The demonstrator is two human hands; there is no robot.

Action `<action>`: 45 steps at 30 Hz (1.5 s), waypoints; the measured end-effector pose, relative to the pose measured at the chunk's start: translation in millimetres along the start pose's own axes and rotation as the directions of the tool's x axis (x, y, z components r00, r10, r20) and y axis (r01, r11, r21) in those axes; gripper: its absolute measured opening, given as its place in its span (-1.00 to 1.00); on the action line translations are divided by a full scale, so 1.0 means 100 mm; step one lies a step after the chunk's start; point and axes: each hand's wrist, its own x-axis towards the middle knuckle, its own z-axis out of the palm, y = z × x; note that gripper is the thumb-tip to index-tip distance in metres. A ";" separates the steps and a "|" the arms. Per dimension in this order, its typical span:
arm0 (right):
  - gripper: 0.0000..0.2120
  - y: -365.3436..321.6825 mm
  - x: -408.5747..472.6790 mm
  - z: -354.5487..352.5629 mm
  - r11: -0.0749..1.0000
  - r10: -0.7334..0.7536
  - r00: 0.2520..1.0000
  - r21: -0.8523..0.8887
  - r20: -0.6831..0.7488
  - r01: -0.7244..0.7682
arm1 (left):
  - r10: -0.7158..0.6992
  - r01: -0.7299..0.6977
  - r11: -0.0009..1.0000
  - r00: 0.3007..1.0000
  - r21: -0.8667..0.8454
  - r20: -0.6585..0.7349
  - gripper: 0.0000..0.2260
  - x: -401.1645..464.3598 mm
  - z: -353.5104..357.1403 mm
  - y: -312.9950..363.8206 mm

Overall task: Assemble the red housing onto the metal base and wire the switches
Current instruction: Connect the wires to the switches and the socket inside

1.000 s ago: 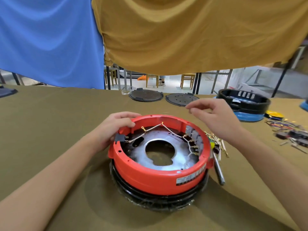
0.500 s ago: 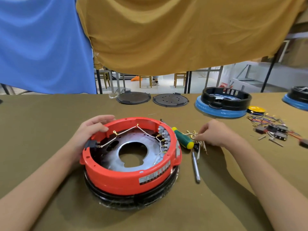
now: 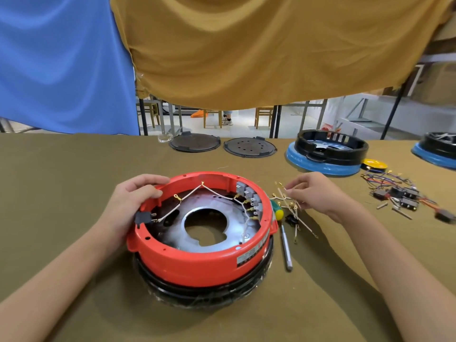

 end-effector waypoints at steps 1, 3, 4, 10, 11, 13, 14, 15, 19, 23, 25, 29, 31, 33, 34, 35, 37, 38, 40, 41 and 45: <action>-0.94 0.00 -0.01 0.00 0.999 -0.006 1.000 0.046 -0.002 0.006 | -0.001 0.002 1.000 1.000 -0.004 0.003 -0.73 0.00 0.00 0.00; -0.92 0.01 -0.02 -0.01 0.993 -0.005 0.999 0.119 -0.033 0.009 | -0.003 0.003 1.000 1.000 -0.004 0.005 -0.73 0.01 -0.01 -0.01; -0.90 0.01 -0.02 -0.01 0.989 0.000 0.999 0.148 -0.047 0.007 | -0.001 0.001 1.000 1.000 0.000 0.002 -0.73 0.01 -0.01 -0.01; -0.81 -0.01 -0.02 0.01 0.879 -0.011 1.000 0.476 0.019 0.001 | 0.008 -0.008 1.000 1.000 0.009 -0.001 -0.74 0.02 -0.01 -0.02; -0.81 -0.03 -0.02 0.02 0.844 -0.037 0.998 0.536 0.046 0.006 | 0.011 -0.011 1.000 1.000 0.006 -0.001 -0.74 0.01 0.00 -0.02; -0.80 -0.06 -0.03 0.03 0.765 -0.083 0.993 0.644 0.086 0.008 | 0.024 -0.024 1.000 1.000 0.019 0.004 -0.72 0.01 0.00 -0.01; -0.80 -0.08 -0.04 0.03 0.731 -0.104 0.989 0.682 0.104 0.005 | 0.032 -0.032 0.999 0.999 0.031 0.012 -0.71 0.00 0.00 -0.01; -0.80 -0.10 -0.05 0.04 0.707 -0.125 0.985 0.708 0.120 0.004 | 0.038 -0.039 0.999 0.999 0.037 0.022 -0.69 0.00 0.00 -0.01; -0.68 -0.23 -0.17 0.07 0.667 -0.212 0.967 0.744 0.140 0.038 | 0.068 -0.076 0.995 0.992 0.071 0.104 -0.61 0.00 0.01 0.01; -0.81 -0.46 -0.33 0.12 0.749 -0.320 0.947 0.623 0.040 0.227 | 0.078 -0.106 0.983 0.981 0.151 0.178 -0.67 -0.02 -0.01 0.06; -0.92 -0.61 -0.41 0.12 0.771 -0.409 0.912 0.528 -0.018 0.356 | 0.084 -0.117 0.980 0.977 0.164 0.196 -0.65 -0.04 -0.03 0.09; -0.96 -0.99 -0.53 0.20 0.758 -0.544 0.829 0.499 0.127 0.421 | 0.107 -0.146 0.975 0.968 0.166 0.227 -0.64 -0.02 -0.08 0.11; -0.96 -1.14 -0.56 0.29 0.769 -0.574 0.789 0.476 0.218 0.427 | 0.104 -0.147 0.978 0.960 0.151 0.261 -0.65 0.00 -0.09 0.09; -0.93 -1.22 -0.58 0.39 0.776 -0.585 0.762 0.468 0.280 0.423 | 0.107 -0.146 0.981 0.955 0.124 0.277 -0.67 0.02 -0.09 0.06; -0.91 -1.24 -0.59 0.43 0.782 -0.579 0.757 0.469 0.302 0.411 | 0.106 -0.139 0.985 0.955 0.104 0.278 -0.69 0.02 -0.08 0.04; -0.90 -1.24 -0.60 0.47 0.789 -0.567 0.761 0.474 0.315 0.392 | 0.103 -0.130 0.988 0.956 0.081 0.276 -0.70 0.03 -0.08 0.02; -0.87 -1.22 -0.61 0.55 0.800 -0.530 0.780 0.502 0.332 0.329 | 0.096 -0.111 0.993 0.957 0.039 0.273 -0.73 0.03 -0.06 -0.01; -0.87 -1.20 -0.61 0.58 0.807 -0.510 0.788 0.509 0.346 0.298 | 0.094 -0.105 0.994 0.957 0.025 0.276 -0.74 0.04 -0.06 -0.02; -0.88 -1.18 -0.61 0.63 0.821 -0.494 0.791 0.494 0.361 0.287 | 0.096 -0.102 0.995 0.955 0.007 0.281 -0.74 0.05 -0.05 -0.05; -0.88 -1.17 -0.61 0.65 0.823 -0.496 0.792 0.485 0.356 0.297 | 0.100 -0.104 0.995 0.955 0.000 0.280 -0.74 0.05 -0.05 -0.07; -0.91 -1.17 -0.61 0.68 0.833 -0.505 0.791 0.436 0.346 0.341 | 0.112 -0.118 0.993 0.955 0.005 0.274 -0.74 0.07 -0.03 -0.10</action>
